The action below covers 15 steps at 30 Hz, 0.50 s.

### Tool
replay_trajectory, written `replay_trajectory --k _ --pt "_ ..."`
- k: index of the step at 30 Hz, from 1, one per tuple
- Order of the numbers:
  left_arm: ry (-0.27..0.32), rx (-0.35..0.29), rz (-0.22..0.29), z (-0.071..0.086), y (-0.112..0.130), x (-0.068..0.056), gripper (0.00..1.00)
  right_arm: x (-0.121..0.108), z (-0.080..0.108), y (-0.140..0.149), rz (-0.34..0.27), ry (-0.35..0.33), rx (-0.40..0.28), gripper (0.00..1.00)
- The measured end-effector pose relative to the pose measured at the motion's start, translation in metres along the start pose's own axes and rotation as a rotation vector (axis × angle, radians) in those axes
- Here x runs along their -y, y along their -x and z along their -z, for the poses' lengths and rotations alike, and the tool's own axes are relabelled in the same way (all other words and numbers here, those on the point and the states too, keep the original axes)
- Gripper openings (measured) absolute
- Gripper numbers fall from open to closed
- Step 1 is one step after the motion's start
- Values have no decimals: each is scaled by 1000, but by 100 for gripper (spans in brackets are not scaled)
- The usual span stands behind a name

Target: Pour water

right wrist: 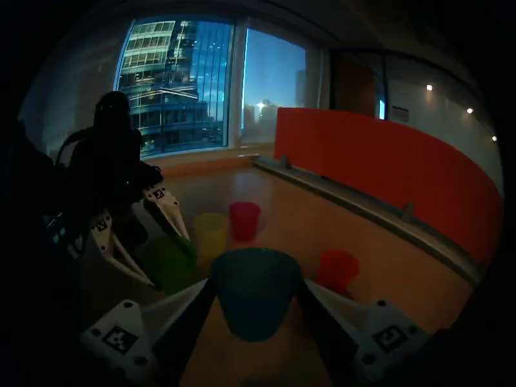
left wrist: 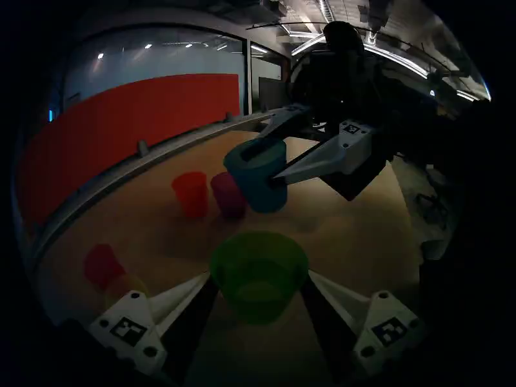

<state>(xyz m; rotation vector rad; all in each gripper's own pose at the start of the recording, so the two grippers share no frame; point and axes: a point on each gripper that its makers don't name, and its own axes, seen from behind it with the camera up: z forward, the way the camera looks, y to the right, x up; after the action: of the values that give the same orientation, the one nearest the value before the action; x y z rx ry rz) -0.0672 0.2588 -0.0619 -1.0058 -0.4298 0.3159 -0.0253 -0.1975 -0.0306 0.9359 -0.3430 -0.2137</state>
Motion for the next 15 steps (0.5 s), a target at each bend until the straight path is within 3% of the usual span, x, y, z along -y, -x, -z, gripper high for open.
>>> replay_trajectory --k 15 --pt "7 43 -1 -6 10 1 84 6 -7 26 -18 -20 50 90"
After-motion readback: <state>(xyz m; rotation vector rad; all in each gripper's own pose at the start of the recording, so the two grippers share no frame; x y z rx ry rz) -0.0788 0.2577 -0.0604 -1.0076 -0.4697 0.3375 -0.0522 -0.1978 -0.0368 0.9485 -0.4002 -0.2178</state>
